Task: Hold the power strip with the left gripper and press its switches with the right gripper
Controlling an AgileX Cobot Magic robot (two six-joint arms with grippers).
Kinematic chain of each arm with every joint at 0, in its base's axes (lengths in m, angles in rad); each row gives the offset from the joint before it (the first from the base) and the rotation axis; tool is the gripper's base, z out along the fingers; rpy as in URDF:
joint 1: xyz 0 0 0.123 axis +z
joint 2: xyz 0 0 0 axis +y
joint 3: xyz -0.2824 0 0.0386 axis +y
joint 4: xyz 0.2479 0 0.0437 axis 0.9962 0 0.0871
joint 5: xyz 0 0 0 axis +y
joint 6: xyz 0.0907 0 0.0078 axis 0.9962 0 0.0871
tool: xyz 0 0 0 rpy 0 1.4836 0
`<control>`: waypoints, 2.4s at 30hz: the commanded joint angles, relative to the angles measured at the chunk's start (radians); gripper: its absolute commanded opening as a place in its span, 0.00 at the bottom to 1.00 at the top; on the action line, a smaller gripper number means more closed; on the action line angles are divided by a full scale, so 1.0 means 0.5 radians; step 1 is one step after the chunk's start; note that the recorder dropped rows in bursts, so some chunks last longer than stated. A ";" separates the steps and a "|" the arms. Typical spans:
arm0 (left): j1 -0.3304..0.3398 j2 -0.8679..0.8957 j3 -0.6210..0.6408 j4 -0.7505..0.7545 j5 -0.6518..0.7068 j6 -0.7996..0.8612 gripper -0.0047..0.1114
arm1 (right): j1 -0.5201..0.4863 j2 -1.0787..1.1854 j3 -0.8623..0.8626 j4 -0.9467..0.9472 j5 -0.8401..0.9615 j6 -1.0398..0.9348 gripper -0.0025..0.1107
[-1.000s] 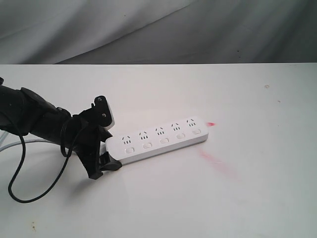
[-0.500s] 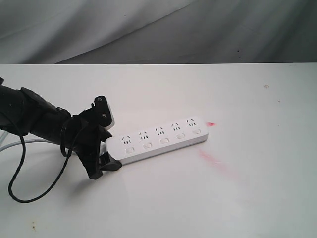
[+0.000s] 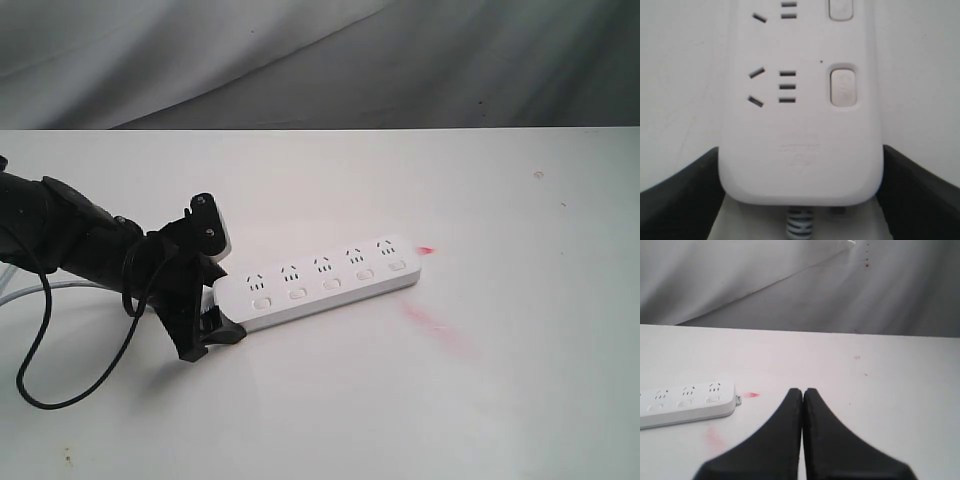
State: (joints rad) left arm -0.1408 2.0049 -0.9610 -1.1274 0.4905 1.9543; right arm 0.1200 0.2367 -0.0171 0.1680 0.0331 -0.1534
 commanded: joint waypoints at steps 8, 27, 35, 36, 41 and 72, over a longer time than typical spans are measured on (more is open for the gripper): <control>0.004 0.014 0.007 0.074 -0.084 0.032 0.62 | -0.009 -0.009 0.020 0.067 0.078 0.011 0.02; 0.004 0.014 0.007 0.074 -0.084 0.032 0.62 | -0.009 -0.009 0.020 0.067 0.078 0.007 0.02; 0.004 0.014 0.007 0.074 -0.084 0.032 0.66 | -0.009 -0.009 0.020 0.067 0.078 0.011 0.02; 0.004 0.014 0.007 0.074 -0.084 0.032 0.71 | -0.009 -0.009 0.020 0.067 0.078 0.011 0.02; 0.004 0.014 0.007 0.074 -0.084 0.032 0.94 | -0.009 -0.009 0.020 0.067 0.078 0.011 0.02; 0.922 -1.958 0.012 0.013 1.216 -1.521 0.94 | -0.009 -0.009 0.020 0.067 0.078 0.007 0.02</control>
State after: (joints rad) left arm 0.3161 1.0321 -0.9581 -1.1092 1.0931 1.2738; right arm 0.1200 0.2346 -0.0088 0.1986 0.0739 -0.1534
